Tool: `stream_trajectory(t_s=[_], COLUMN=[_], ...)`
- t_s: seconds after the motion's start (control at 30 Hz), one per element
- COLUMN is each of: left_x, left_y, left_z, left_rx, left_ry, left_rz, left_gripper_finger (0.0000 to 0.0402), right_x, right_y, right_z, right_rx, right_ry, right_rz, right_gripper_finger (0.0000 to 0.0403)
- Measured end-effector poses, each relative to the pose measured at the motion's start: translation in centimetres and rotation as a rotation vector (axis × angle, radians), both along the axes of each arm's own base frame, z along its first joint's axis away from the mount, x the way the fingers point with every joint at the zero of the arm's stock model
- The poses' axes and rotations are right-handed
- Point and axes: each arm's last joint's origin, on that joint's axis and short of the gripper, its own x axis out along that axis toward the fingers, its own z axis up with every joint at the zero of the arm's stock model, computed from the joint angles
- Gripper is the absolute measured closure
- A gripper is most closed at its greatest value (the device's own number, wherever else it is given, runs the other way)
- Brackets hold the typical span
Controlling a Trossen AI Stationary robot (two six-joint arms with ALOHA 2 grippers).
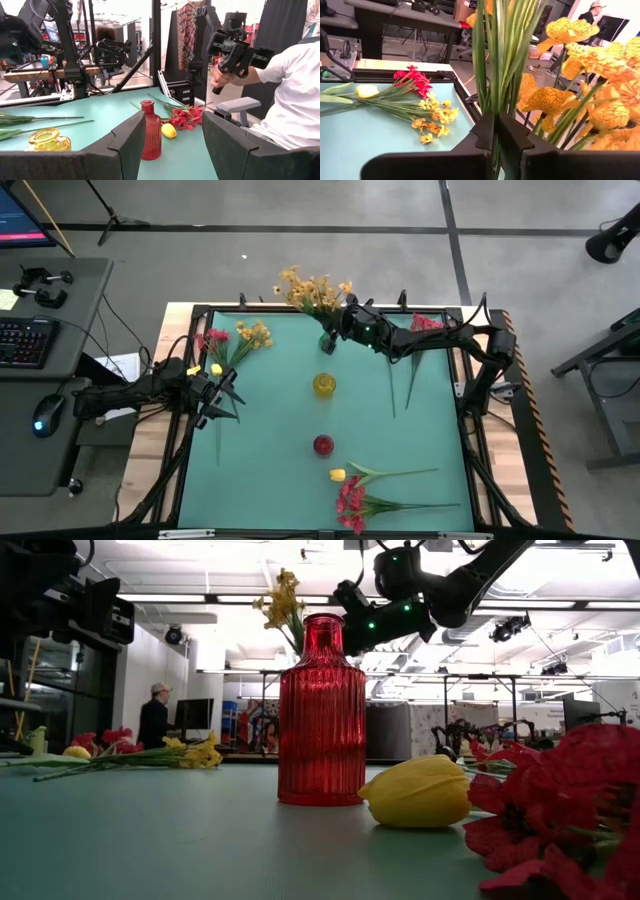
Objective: Sort flowers into vase by color
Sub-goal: Put the bottom yellow flowers into the green vase
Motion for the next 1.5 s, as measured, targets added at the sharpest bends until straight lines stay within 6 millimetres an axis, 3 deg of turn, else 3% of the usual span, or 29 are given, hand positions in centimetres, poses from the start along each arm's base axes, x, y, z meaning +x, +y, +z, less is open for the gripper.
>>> stream_trajectory(t_s=[0.53, 1.5], left_x=[0.0, 0.0], left_y=[0.0, 0.0], left_z=[0.0, 0.0], left_rx=[0.000, 0.000], left_ry=[0.000, -0.001], left_rz=[0.000, 0.000], left_gripper_finger=[0.0218, 0.0218], right_x=[-0.2, -0.8], right_y=[0.5, 0.6], right_z=[0.2, -1.7], right_rx=[0.095, 0.163], right_ry=[-0.016, 0.171], right_rz=[-0.078, -0.126], right_gripper_finger=[0.0402, 0.0403])
